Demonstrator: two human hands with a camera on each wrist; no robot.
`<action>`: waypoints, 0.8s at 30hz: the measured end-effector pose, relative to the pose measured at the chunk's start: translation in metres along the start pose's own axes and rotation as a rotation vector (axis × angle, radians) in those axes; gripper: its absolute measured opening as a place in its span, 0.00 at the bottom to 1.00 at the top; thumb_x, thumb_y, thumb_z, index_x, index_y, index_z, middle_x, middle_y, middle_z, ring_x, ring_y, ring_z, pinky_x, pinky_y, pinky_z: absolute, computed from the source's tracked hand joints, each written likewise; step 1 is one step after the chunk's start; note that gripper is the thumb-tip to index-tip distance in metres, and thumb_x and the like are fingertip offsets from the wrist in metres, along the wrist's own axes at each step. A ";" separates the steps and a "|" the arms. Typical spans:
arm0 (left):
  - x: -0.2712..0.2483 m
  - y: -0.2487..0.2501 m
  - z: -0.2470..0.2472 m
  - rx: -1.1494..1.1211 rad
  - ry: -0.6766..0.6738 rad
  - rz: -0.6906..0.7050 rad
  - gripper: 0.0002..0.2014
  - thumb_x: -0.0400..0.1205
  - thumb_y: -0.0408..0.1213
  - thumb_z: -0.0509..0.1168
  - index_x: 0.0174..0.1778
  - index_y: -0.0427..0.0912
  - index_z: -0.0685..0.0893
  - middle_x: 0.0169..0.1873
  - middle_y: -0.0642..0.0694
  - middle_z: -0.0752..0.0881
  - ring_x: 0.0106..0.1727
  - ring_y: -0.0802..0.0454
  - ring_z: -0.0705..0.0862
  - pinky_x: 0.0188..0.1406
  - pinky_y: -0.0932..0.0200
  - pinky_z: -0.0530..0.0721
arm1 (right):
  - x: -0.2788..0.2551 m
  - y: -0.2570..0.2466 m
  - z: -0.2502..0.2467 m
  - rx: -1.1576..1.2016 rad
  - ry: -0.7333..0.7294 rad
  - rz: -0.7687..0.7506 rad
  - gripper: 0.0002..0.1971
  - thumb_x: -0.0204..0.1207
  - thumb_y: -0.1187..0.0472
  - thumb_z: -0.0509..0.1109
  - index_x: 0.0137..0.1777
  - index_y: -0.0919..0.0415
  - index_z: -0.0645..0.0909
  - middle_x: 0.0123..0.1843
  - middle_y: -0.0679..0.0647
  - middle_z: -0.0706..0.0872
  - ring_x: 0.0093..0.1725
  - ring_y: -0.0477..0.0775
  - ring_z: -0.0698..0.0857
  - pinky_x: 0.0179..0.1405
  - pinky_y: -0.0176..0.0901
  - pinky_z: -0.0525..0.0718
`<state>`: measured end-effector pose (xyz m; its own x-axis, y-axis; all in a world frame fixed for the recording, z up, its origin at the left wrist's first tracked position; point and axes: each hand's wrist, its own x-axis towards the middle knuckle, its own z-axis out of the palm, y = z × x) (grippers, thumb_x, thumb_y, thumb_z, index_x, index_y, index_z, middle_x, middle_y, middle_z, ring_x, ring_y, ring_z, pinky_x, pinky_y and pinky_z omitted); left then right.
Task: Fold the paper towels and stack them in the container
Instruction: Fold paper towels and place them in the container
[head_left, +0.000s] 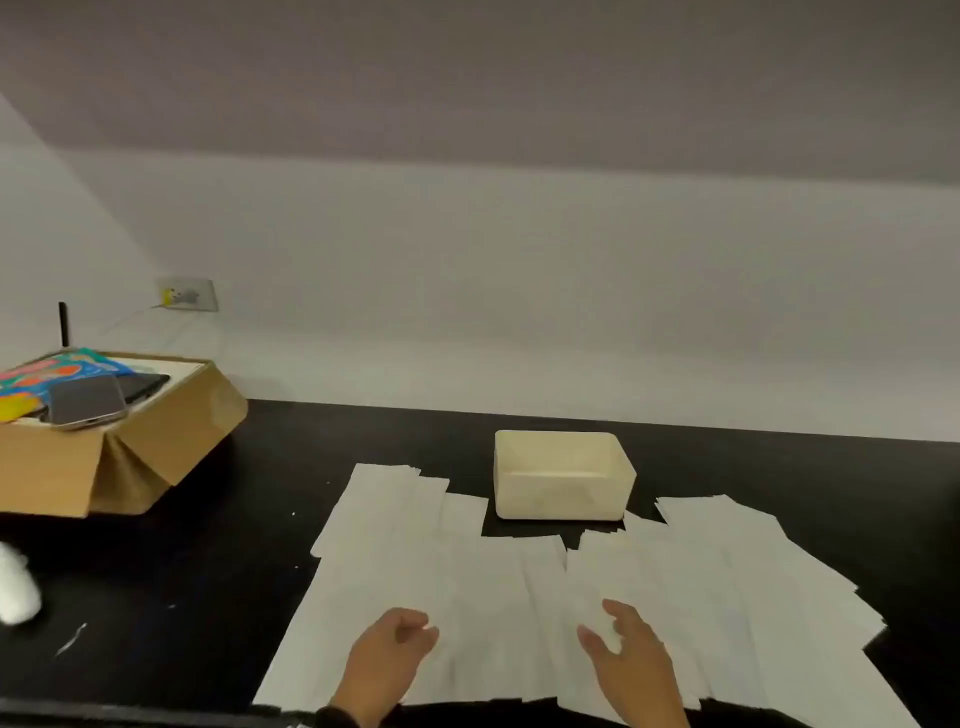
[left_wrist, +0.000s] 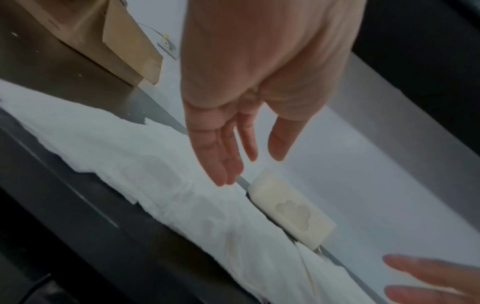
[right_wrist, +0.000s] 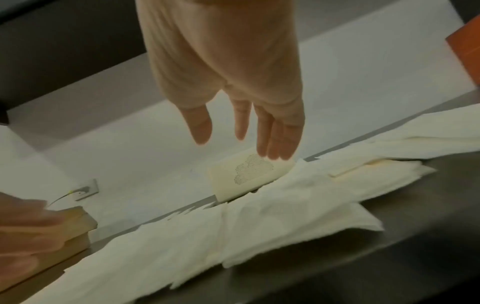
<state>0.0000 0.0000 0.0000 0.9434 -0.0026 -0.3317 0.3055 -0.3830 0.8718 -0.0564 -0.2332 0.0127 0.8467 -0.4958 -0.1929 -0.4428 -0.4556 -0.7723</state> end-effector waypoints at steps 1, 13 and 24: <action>0.006 -0.002 0.003 0.010 0.007 0.002 0.06 0.79 0.40 0.68 0.50 0.49 0.81 0.54 0.47 0.85 0.52 0.50 0.82 0.59 0.57 0.80 | 0.004 -0.001 0.005 0.003 -0.060 -0.002 0.27 0.77 0.52 0.69 0.75 0.55 0.69 0.73 0.59 0.75 0.72 0.56 0.73 0.72 0.44 0.69; 0.046 0.019 0.040 0.118 0.004 -0.159 0.28 0.81 0.42 0.66 0.73 0.35 0.68 0.70 0.39 0.75 0.71 0.44 0.75 0.66 0.59 0.74 | 0.044 -0.028 0.061 -0.003 -0.265 0.105 0.30 0.77 0.54 0.68 0.77 0.59 0.63 0.76 0.59 0.72 0.74 0.57 0.72 0.71 0.42 0.71; 0.079 0.007 0.056 0.008 -0.152 -0.234 0.30 0.68 0.48 0.72 0.63 0.35 0.79 0.55 0.44 0.86 0.55 0.46 0.85 0.60 0.51 0.84 | 0.071 -0.027 0.089 0.172 -0.342 0.234 0.23 0.75 0.58 0.70 0.68 0.67 0.74 0.63 0.58 0.82 0.62 0.58 0.82 0.64 0.46 0.80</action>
<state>0.0699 -0.0544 -0.0403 0.8166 -0.0515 -0.5748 0.5114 -0.3970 0.7621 0.0420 -0.1897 -0.0339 0.7911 -0.2845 -0.5415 -0.6033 -0.2164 -0.7676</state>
